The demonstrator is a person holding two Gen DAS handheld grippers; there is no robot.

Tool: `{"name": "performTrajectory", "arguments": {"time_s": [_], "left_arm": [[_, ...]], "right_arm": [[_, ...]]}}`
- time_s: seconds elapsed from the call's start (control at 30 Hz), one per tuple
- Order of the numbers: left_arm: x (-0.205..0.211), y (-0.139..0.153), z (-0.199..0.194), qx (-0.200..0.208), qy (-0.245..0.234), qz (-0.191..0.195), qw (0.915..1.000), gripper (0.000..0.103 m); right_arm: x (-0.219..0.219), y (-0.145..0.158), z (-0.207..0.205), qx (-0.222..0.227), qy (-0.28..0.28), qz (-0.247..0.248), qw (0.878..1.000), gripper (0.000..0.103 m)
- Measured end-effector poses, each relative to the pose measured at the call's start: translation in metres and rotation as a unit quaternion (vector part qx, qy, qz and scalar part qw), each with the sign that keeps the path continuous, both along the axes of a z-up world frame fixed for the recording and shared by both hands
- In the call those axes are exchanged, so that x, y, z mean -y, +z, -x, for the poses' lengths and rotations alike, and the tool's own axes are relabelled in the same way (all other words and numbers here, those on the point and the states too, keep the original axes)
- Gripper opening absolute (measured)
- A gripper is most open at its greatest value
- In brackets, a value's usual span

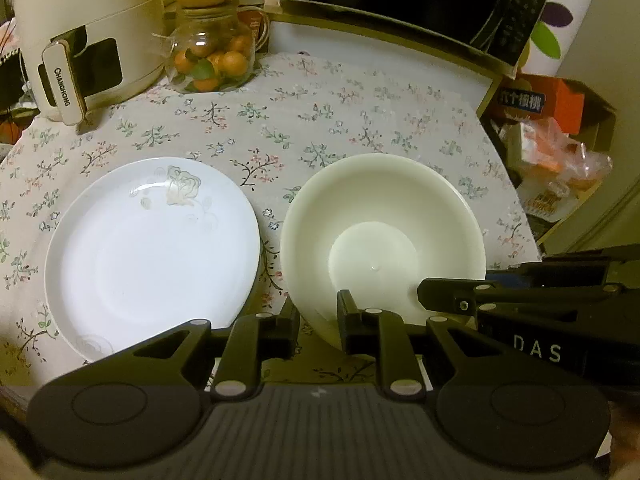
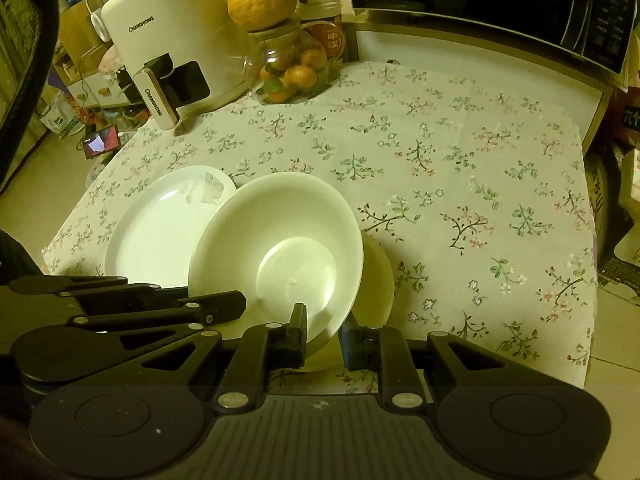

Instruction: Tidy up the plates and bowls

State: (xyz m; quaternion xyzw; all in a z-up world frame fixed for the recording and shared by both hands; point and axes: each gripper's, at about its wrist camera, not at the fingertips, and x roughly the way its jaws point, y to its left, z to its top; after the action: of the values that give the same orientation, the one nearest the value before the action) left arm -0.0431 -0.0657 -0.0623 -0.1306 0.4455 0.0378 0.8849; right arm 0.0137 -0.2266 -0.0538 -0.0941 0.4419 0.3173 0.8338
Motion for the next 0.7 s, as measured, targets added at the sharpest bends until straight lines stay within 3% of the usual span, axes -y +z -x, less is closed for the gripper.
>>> {"name": "performTrajectory", "arguments": {"time_s": [0.7], "left_arm": [[0.003, -0.019, -0.009, -0.029, -0.016, -0.008, 0.9994, 0.021]], "right_arm": [[-0.008, -0.009, 0.002, 0.013, 0.006, 0.049, 0.999, 0.019]]}}
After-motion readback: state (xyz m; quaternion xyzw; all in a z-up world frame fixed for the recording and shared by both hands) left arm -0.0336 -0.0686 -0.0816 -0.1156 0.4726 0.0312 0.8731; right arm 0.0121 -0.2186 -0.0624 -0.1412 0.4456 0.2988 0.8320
